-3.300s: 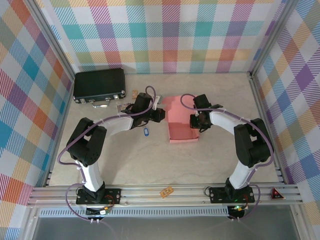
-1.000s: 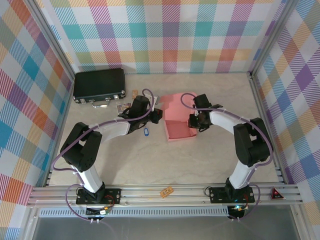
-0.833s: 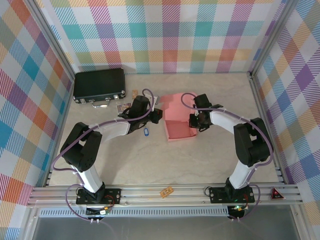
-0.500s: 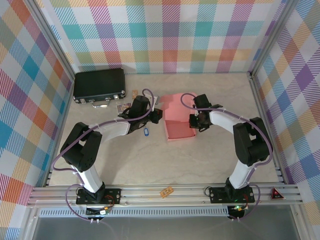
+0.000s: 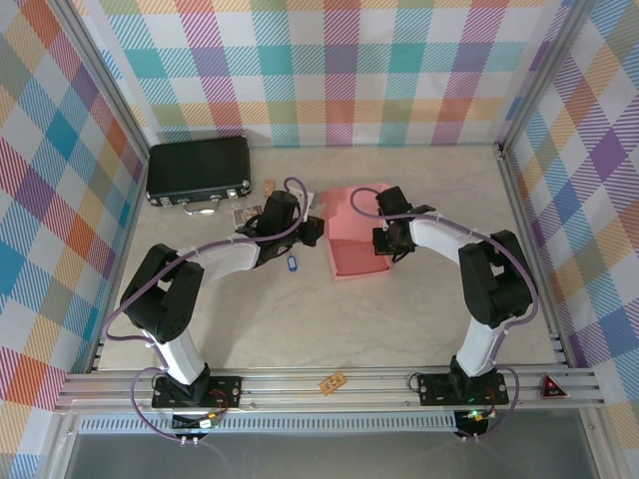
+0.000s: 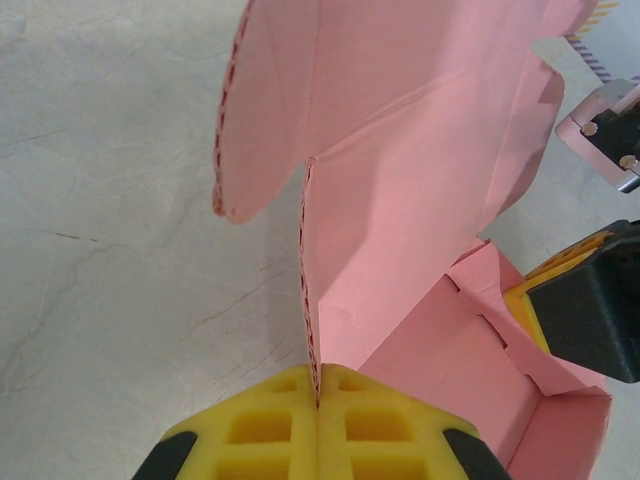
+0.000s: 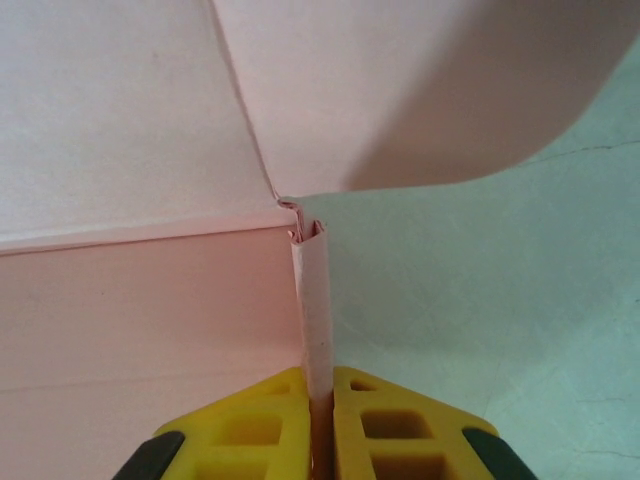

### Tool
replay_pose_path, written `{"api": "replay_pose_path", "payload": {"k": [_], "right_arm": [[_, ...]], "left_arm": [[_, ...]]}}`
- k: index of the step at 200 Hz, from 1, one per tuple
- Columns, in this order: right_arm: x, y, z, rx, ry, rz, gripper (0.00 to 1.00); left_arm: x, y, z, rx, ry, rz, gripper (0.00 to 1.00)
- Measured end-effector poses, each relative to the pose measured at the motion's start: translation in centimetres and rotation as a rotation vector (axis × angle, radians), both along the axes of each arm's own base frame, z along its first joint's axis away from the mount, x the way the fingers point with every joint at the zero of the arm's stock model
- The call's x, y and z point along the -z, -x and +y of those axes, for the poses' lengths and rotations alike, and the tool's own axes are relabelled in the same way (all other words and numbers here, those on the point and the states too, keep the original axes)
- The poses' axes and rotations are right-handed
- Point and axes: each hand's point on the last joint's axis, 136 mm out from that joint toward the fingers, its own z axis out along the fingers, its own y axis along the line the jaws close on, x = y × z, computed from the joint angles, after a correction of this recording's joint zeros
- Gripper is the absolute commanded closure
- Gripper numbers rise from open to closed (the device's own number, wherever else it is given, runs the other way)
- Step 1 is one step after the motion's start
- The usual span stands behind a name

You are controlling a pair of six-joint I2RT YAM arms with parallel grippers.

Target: Fold the paper box

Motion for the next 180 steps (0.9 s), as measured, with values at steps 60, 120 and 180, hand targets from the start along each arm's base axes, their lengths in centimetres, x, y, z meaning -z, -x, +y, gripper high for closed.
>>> {"api": "replay_pose_path", "payload": {"k": [60, 120, 180], "right_arm": [[-0.01, -0.47, 0.02, -0.015, 0.139, -0.025, 0.87], [0.02, -0.55, 0.10, 0.010, 0.270, -0.052, 0.88], [0.02, -0.67, 0.01, 0.041, 0.330, -0.072, 0.88]], "left_arm": [[0.02, -0.02, 0.04, 0.000, -0.004, -0.002, 0.97], [0.04, -0.01, 0.05, 0.000, -0.004, -0.001, 0.97], [0.09, 0.02, 0.06, 0.000, -0.005, 0.001, 0.97]]}}
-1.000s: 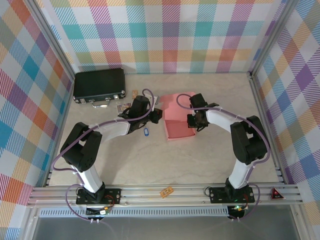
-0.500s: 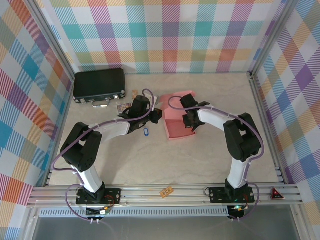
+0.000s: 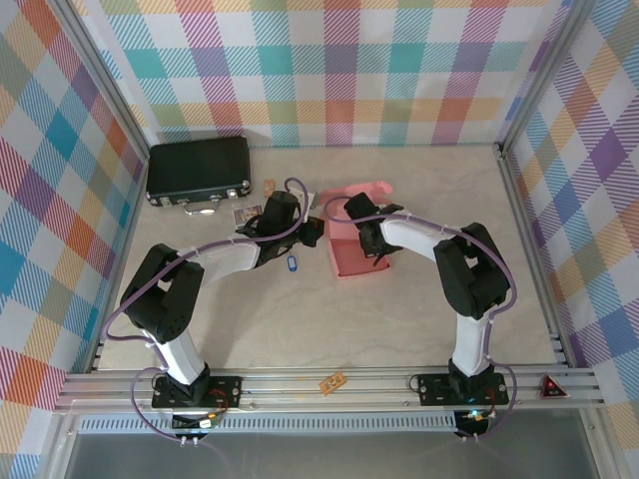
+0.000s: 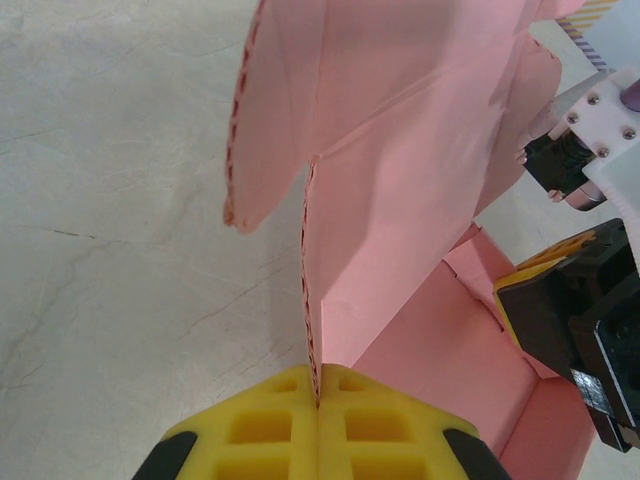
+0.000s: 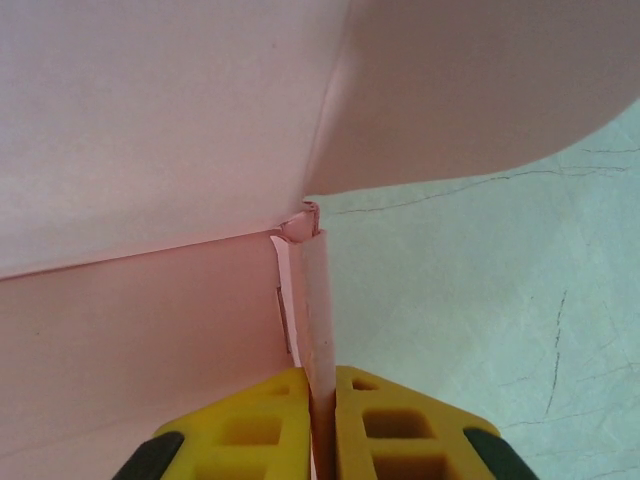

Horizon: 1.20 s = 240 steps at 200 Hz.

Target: Fold the paper box

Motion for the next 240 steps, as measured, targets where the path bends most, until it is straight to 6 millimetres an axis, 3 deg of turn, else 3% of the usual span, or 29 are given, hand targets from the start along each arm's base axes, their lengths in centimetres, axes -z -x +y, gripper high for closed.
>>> {"api": "replay_pose_path", "payload": {"k": [119, 191, 240], "right_arm": [[-0.1, 0.0, -0.2, 0.002, 0.002, -0.005, 0.81], [-1.2, 1.3, -0.5, 0.022, -0.087, 0.014, 0.63], [-2.5, 1.8, -1.1, 0.032, -0.132, -0.002, 0.58]], "left_arm": [[0.0, 0.1, -0.1, 0.004, -0.002, -0.001, 0.96], [0.0, 0.2, -0.2, 0.022, -0.012, -0.010, 0.92], [-0.3, 0.0, -0.3, 0.036, -0.019, -0.040, 0.86]]}}
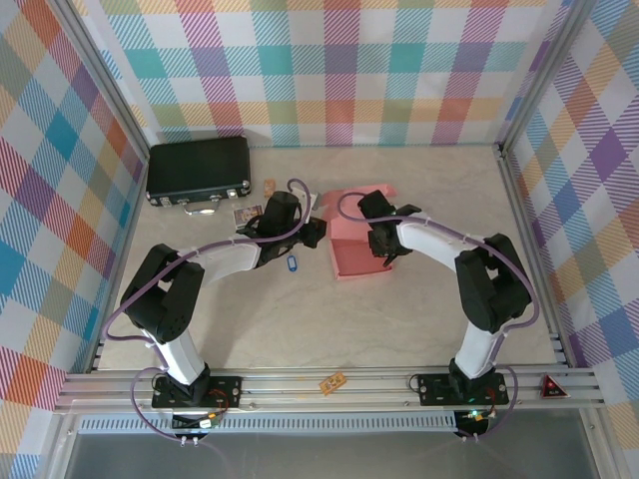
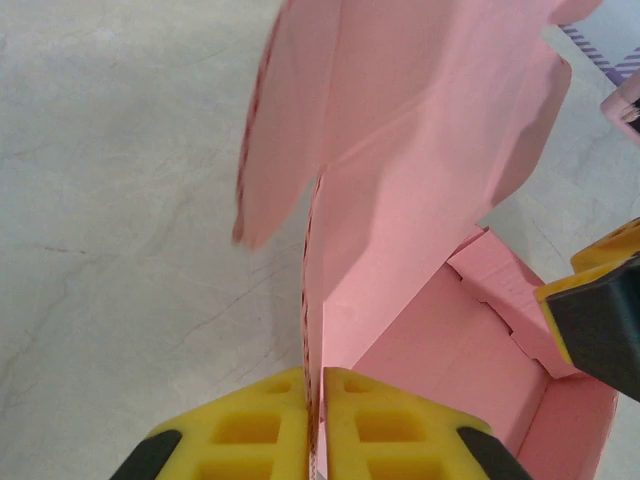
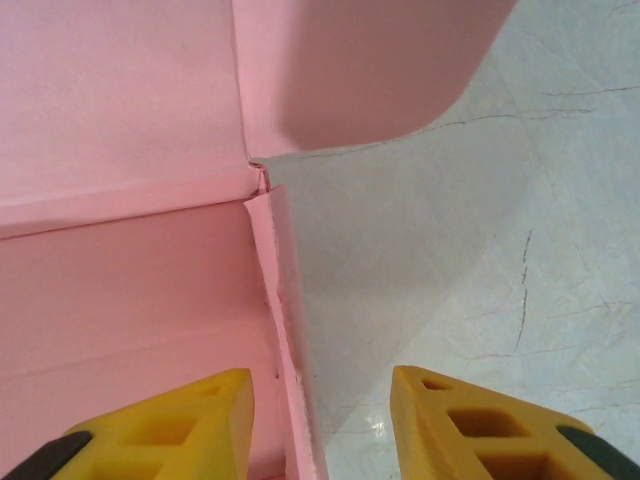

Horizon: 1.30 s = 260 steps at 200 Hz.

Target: Fold the paper box

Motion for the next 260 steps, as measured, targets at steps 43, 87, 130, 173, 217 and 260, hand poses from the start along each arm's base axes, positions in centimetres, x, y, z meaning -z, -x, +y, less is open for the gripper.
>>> {"api": "replay_pose_path", "payload": {"k": [43, 87, 130, 173, 217, 260], "right_arm": [[-2.8, 0.1, -1.2, 0.026, -0.101, -0.063, 0.55], [-4.7, 0.4, -2.8, 0.035, -0.202, -0.113, 0.50], [-5.7, -0.4, -3.9, -0.010, -0.325, -0.130, 0.41], [-7.2, -1.9, -4.7, -0.156, -0.445, -0.180, 0.36], [-8.3, -4.1, -4.8, -0.336, -0.537, -0.204, 0.38], [-7.5, -5.9, -4.3, -0.451, -0.558, -0.191, 0.39]], "left_arm": [[0.2, -0.7, -0.6, 0.032, 0.002, -0.041, 0.80], [1.1, -1.3, -0.7, 0.053, -0.002, -0.036, 0.53], [1.1, -1.2, -0.6, 0.064, -0.019, -0.042, 0.40], [0.0, -0.9, 0.7, 0.026, -0.090, 0.006, 0.26], [-3.5, -1.9, 1.5, -0.034, -0.164, 0.073, 0.25], [-2.2, -0.6, 2.2, -0.035, -0.216, 0.184, 0.24]]}}
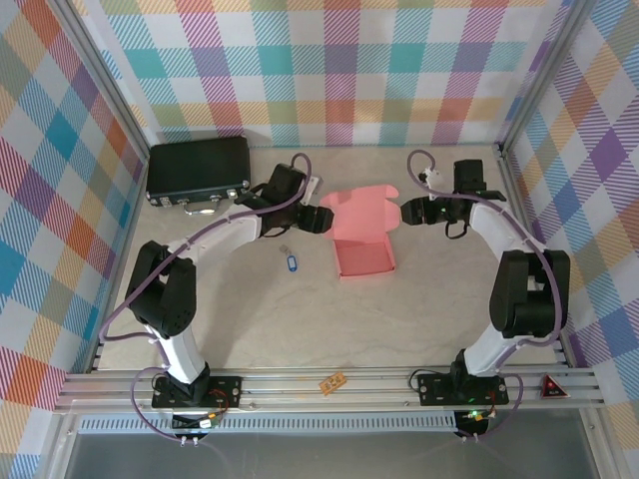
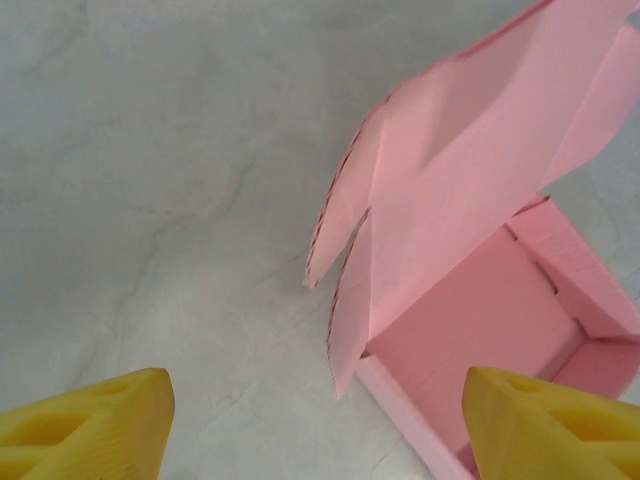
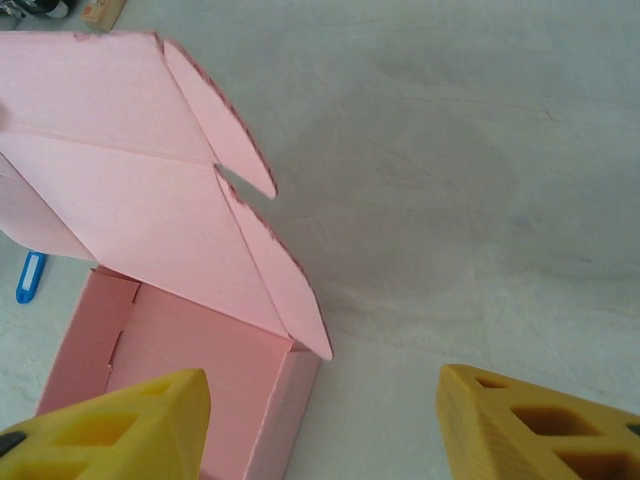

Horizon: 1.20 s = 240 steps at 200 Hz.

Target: Fold the paper box

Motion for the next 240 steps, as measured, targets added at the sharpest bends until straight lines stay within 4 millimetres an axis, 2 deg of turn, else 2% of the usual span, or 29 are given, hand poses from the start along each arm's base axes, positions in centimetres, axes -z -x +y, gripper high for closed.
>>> {"api": "replay_pose_path", "payload": {"k": [34, 55, 78, 94, 130, 183, 212, 240], "right_arm": [[0.3, -0.5, 0.0, -0.016, 0.009, -0.006, 0.40], [0.5, -0.5, 0.0, -0.017, 0.011, -0.002, 0.40], [0.6, -0.6, -0.1, -0.011, 0.021, -0.005, 0.40], [0.7, -0.6, -0.3, -0.003, 0.032, -0.003, 0.40], [1.0, -0.1, -0.8, 0.017, 0.056, 0.000, 0.40], [0.4, 0.2, -1.2, 0.046, 0.063, -0.010, 0.40], [1.0, 0.5, -1.3, 0.054, 0.064, 0.006, 0.40], [1.3, 0.6, -1.3, 0.060, 0.067, 0.014, 0.40]], "left_arm": [[1.0, 0.3, 1.1, -0.035, -0.023, 0.049, 0.25], [1.8, 0.5, 2.8, -0.087, -0.039, 0.074, 0.25], [2.8, 2.3, 5.7, -0.162, -0.085, 0.116, 0.28], [3.1, 3.4, 7.4, -0.209, -0.107, 0.139, 0.33], [5.2, 5.1, 9.2, -0.274, -0.122, 0.209, 0.41], [8.6, 5.8, 9.1, -0.329, -0.116, 0.335, 0.58], [10.6, 5.3, 8.6, -0.365, -0.114, 0.396, 0.67], [11.1, 4.5, 8.1, -0.387, -0.098, 0.408, 0.72]]}}
